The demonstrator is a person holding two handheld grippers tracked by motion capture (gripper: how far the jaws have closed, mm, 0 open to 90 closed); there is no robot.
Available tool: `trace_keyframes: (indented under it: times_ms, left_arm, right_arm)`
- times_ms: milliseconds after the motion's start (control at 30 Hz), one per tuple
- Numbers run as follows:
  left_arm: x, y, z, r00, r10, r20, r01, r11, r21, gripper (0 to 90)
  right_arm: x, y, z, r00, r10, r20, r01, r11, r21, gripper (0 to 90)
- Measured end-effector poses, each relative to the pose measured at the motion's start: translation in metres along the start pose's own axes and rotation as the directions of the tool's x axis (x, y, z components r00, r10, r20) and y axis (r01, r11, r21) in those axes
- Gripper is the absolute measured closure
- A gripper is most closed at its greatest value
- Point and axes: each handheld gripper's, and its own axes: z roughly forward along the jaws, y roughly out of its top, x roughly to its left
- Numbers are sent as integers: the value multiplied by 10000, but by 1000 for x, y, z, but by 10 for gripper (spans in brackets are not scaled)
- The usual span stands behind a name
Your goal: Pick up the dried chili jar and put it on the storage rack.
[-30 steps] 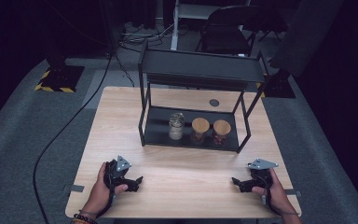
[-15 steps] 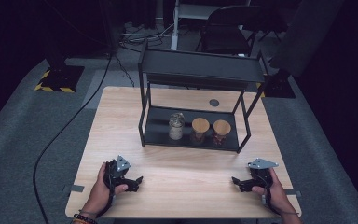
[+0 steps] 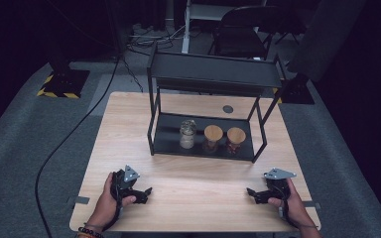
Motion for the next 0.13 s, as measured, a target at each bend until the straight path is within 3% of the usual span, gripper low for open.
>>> trace_keyframes:
  times_ms: [133]
  left_arm:
    - [0, 0, 0, 10000, 5, 9, -5, 10000, 4, 0]
  right_arm:
    - [0, 0, 0, 10000, 2, -1, -2, 10000, 0, 0]
